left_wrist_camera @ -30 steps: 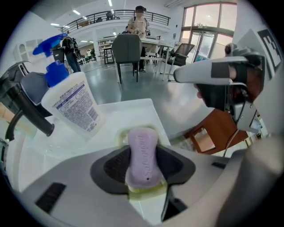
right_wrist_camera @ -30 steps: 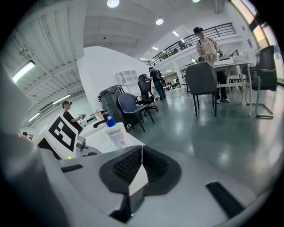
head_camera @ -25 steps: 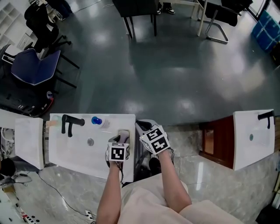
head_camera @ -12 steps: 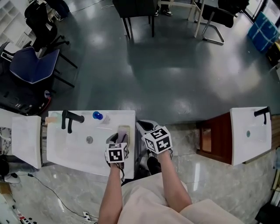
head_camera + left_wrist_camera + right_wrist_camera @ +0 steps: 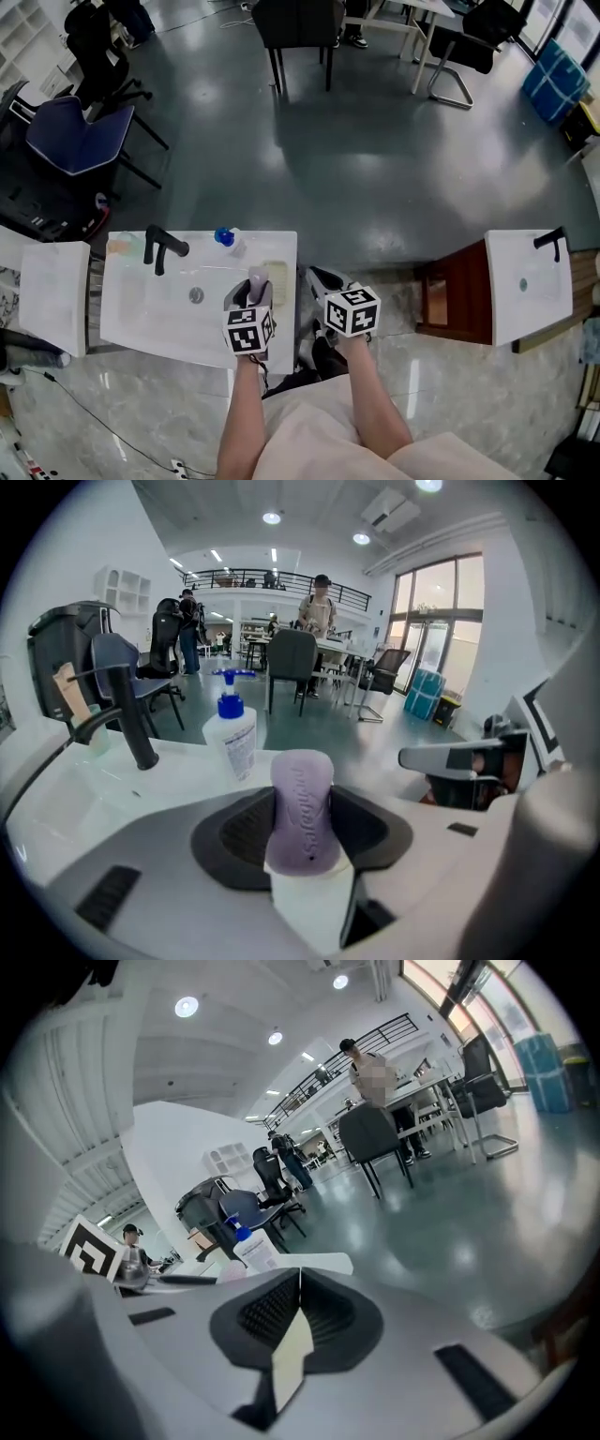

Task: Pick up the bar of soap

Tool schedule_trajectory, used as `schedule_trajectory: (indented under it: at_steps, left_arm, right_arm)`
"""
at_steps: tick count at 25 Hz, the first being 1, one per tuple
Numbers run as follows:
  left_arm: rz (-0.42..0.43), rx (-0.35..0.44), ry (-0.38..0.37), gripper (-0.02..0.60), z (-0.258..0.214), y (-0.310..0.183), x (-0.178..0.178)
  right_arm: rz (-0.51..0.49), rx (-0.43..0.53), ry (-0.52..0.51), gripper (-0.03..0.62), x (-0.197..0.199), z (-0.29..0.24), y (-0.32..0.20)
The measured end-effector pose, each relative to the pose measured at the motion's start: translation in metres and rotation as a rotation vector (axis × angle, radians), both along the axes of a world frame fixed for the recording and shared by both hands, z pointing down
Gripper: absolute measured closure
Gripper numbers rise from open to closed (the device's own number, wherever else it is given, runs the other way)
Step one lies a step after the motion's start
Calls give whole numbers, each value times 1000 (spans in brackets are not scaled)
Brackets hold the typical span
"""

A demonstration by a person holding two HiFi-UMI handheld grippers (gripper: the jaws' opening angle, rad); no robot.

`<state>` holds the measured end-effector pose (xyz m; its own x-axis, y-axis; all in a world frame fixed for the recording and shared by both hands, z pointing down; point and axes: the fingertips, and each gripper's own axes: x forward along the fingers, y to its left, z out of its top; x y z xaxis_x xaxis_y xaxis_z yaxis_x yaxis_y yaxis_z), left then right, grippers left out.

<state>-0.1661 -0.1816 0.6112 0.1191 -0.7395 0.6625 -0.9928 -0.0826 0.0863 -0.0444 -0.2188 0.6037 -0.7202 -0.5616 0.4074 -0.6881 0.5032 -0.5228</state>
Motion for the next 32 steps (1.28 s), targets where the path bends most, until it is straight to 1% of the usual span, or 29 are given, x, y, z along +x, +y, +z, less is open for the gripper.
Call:
schedule_trajectory:
  at_steps: [4, 8, 12, 15, 20, 24, 28, 32]
  left_arm:
    - [-22, 88, 15, 391, -30, 3, -4]
    - [-35, 169, 20, 391, -57, 12, -8]
    - [-20, 234, 28, 391, -77, 19, -9]
    - [-21, 258, 44, 391, -85, 29, -12]
    - [-27, 319, 42, 391, -102, 47, -16]
    - [-13, 333, 51, 391, -108, 61, -13]
    - [-23, 350, 46, 391, -110, 77, -19]
    - [-25, 353, 42, 391, -110, 86, -20]
  right_arm:
    - [8, 13, 3, 588, 7, -10, 14]
    - [-6, 41, 21, 588, 9, -21, 27]
    - [-9, 91, 31, 588, 10, -38, 29]
    - [0, 121, 29, 588, 10, -51, 34]
    - [-11, 150, 29, 588, 9, -58, 53]
    - [-9, 148, 25, 588, 8, -56, 67]
    - [-29, 171, 31, 588, 1, -60, 79]
    - [-22, 191, 25, 588, 3, -67, 84]
